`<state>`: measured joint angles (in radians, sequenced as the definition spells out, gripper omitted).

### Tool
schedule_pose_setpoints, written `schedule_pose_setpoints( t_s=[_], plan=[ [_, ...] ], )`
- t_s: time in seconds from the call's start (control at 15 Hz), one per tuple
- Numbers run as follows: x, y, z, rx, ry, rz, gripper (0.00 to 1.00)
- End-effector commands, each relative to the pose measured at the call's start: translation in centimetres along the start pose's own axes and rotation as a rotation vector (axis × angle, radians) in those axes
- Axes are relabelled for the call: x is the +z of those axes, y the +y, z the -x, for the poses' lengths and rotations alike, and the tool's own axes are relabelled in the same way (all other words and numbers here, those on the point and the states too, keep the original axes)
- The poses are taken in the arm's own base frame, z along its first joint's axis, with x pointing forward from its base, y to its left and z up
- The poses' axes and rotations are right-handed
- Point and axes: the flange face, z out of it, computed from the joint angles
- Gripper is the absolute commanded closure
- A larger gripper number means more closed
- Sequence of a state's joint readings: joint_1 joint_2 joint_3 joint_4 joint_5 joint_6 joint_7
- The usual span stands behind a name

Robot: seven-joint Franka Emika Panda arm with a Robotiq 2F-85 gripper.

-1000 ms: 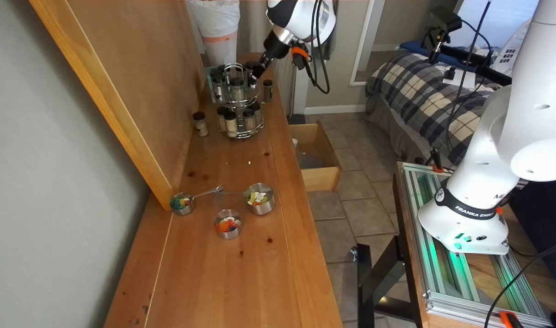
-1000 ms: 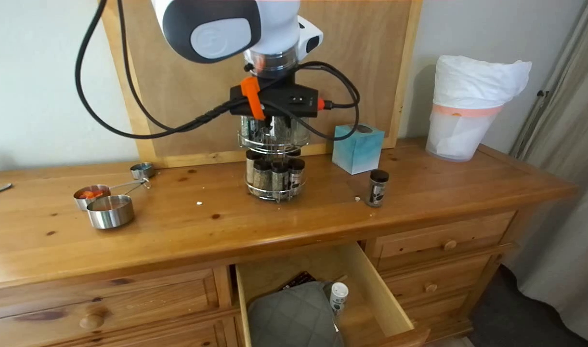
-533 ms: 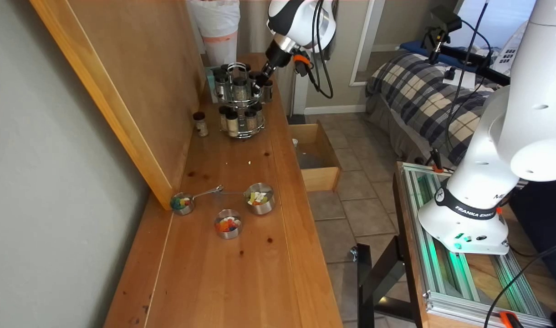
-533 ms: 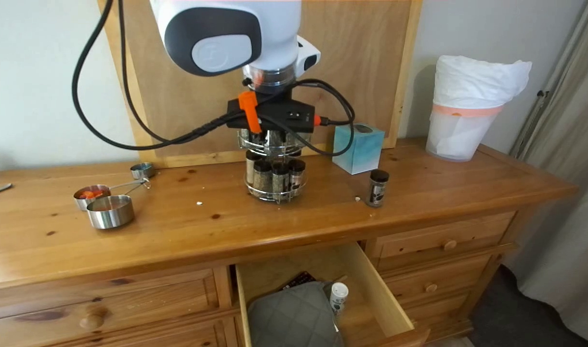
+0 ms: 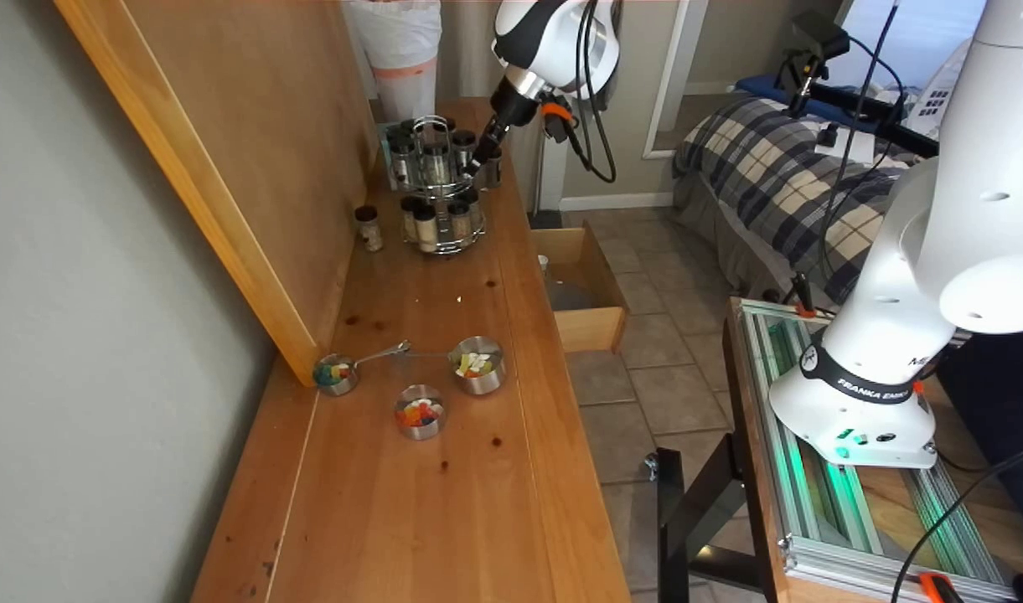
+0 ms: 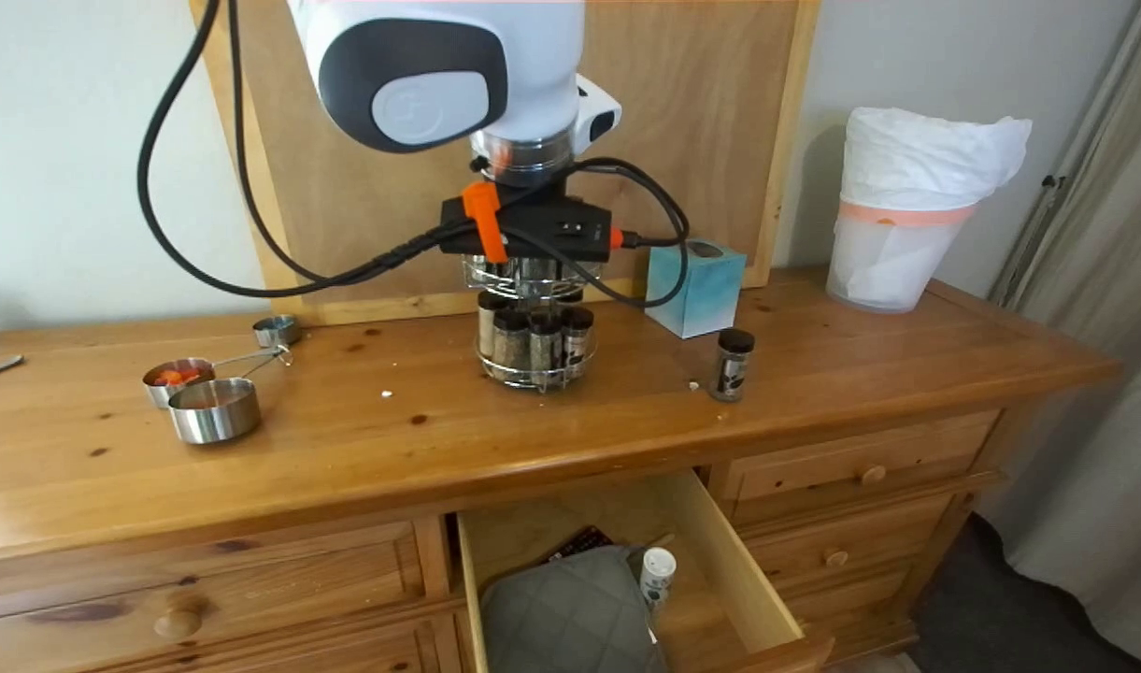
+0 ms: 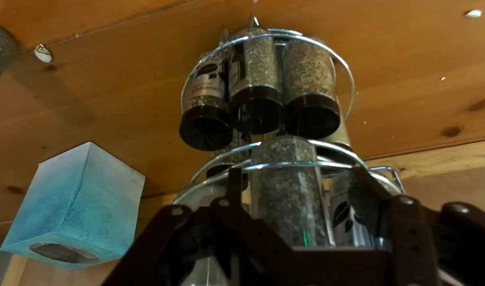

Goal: Put the left spice bottle on the spice rack

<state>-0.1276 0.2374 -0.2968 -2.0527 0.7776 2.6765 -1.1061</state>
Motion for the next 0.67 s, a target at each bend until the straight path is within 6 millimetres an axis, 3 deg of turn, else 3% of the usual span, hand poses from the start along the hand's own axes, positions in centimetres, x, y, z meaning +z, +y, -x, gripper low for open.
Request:
schedule_pose_setpoints(
  t_s=[0.0,0.33,0.6],
  plan=[
    [-0.5,-0.1,1.1,-0.031,-0.043,0.010,0.01],
    [-2.3,-0.8,2.1,-0.072,-0.131,0.044,0.00],
    [-5.9,-2.6,2.8,-0.073,-0.167,0.098,0.00]
  ],
)
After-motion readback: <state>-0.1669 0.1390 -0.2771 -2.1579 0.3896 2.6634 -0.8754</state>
